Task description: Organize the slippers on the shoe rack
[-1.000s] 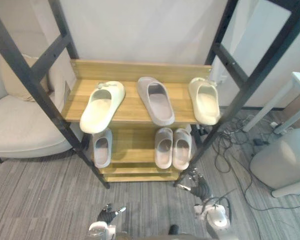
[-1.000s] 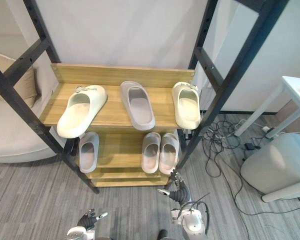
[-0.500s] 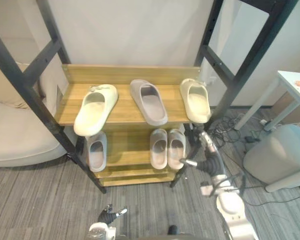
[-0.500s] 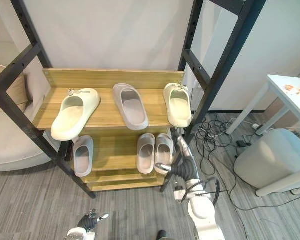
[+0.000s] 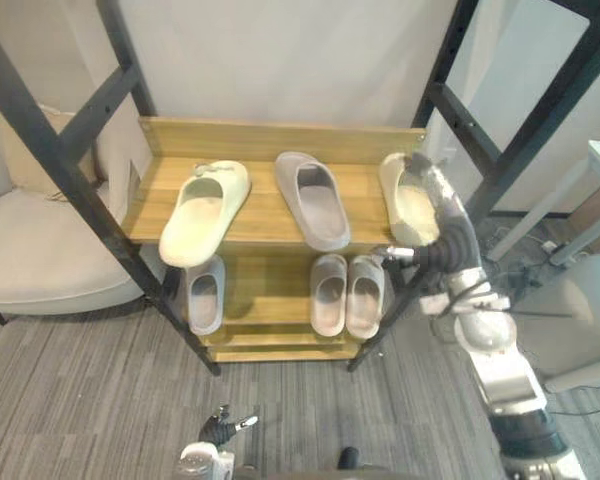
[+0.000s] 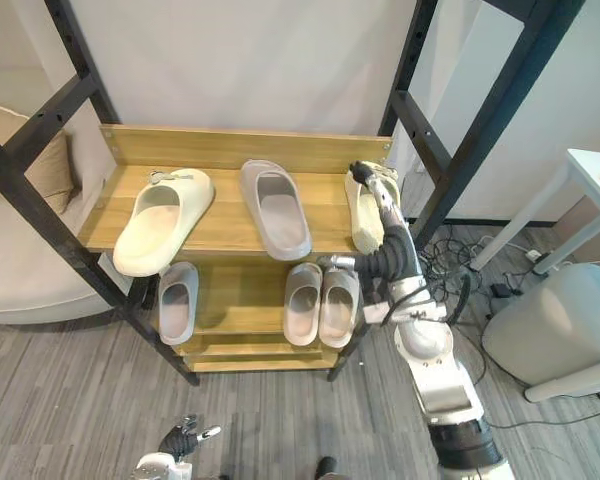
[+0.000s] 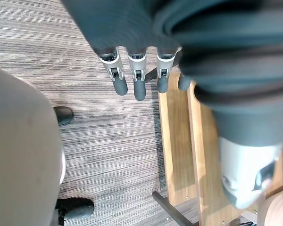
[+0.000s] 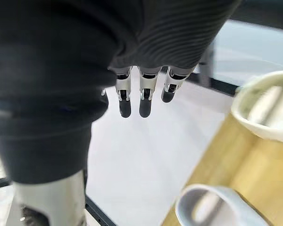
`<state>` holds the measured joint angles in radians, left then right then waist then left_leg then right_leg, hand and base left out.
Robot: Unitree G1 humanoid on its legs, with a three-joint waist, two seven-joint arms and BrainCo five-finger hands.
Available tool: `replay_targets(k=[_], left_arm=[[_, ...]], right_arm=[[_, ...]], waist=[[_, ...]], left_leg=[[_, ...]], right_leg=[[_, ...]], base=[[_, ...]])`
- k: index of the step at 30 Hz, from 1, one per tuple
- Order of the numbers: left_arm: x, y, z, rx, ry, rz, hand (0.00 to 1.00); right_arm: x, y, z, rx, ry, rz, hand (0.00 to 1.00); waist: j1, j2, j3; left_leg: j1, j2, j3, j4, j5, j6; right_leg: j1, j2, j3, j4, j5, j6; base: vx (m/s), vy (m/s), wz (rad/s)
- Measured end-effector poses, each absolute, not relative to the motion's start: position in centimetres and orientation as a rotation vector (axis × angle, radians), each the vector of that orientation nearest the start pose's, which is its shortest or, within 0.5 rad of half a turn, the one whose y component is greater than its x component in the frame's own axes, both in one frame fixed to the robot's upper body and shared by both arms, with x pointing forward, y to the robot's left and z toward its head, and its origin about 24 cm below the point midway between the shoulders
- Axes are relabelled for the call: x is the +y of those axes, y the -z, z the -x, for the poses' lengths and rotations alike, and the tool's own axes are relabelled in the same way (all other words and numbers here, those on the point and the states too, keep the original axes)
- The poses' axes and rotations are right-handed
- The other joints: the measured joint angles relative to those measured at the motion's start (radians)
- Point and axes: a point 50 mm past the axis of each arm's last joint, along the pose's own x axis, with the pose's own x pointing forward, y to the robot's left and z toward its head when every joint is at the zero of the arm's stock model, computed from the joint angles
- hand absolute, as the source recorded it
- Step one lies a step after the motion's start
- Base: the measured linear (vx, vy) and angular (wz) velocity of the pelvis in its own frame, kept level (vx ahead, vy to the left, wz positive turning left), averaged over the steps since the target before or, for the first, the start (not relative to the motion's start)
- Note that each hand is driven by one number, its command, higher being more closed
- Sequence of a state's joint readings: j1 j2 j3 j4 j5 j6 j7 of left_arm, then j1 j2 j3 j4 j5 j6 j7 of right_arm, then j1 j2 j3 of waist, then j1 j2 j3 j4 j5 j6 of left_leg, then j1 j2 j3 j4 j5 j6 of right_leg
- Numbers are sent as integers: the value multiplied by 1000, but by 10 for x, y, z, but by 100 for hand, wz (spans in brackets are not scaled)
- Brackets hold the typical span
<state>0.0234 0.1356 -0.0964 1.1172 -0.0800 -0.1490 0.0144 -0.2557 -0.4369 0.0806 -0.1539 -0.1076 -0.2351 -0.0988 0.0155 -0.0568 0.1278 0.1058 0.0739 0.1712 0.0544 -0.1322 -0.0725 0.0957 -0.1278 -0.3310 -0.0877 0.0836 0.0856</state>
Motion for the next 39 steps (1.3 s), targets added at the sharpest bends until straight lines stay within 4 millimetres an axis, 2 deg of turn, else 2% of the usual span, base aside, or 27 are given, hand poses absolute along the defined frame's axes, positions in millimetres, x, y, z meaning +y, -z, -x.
replay_targets(k=[3,4,9,15,23,27,34,37,38,39], left_arm=[[192,155,-117,987,-42,-109,0],[192,154,-118,981,-41,-108,0],[191,153,-122,963,-38,-107,0],[192,151,-125,949,-36,-110,0],[196,148,-129,926,-41,-119,0],[197,146,-132,908,-48,-114,0],[201,141,-141,871,-64,-102,0],[202,140,-143,859,-64,-106,0],[202,140,-144,858,-65,-106,0],[202,139,-144,856,-65,-105,0]], right_arm=[[-179,-176,-292,-627,-59,538,0],[-184,-179,-304,-604,-38,560,0],[-192,-183,-331,-539,21,569,0],[-186,-192,-355,-506,19,594,0],[-176,-196,-373,-457,-15,629,0],[-179,-194,-381,-407,-14,644,0],[-175,-188,-391,-337,-38,687,0],[-171,-197,-396,-345,-41,705,0],[-171,-199,-397,-346,-38,706,100],[-171,-201,-399,-338,-36,706,100]], waist=[[3,0,0],[12,-3,-1],[33,-7,-1],[45,-17,2],[59,-42,16],[67,-51,22],[96,-73,53],[95,-78,69],[95,-78,69],[96,-79,70]], left_leg=[[-9,-1,-15,0,0,0],[-26,0,-24,1,1,1],[-42,-1,-37,1,2,2],[-52,-1,-50,1,2,3],[-57,-1,-57,1,3,4],[-65,-3,-71,1,7,6],[-71,-4,-73,0,12,6],[-80,-10,-70,-3,18,9],[-88,-13,-70,-3,20,10],[-95,-14,-69,-3,21,10]], right_leg=[[-2,0,-12,0,0,0],[-13,0,-22,0,0,0],[-24,0,-32,0,0,-1],[-26,0,-44,0,0,-1],[-27,0,-48,0,1,-2],[-28,-1,-57,0,1,-2],[-32,-2,-58,0,3,-5],[-45,-8,-56,0,5,-6],[-53,-11,-56,0,5,-6],[-60,-12,-55,0,9,-10]], base=[[48,0,16],[26,0,13],[25,5,7],[2,7,8],[-18,1,2],[-24,0,8],[-19,0,2],[-42,12,-3],[-41,16,-1],[-37,16,0]])
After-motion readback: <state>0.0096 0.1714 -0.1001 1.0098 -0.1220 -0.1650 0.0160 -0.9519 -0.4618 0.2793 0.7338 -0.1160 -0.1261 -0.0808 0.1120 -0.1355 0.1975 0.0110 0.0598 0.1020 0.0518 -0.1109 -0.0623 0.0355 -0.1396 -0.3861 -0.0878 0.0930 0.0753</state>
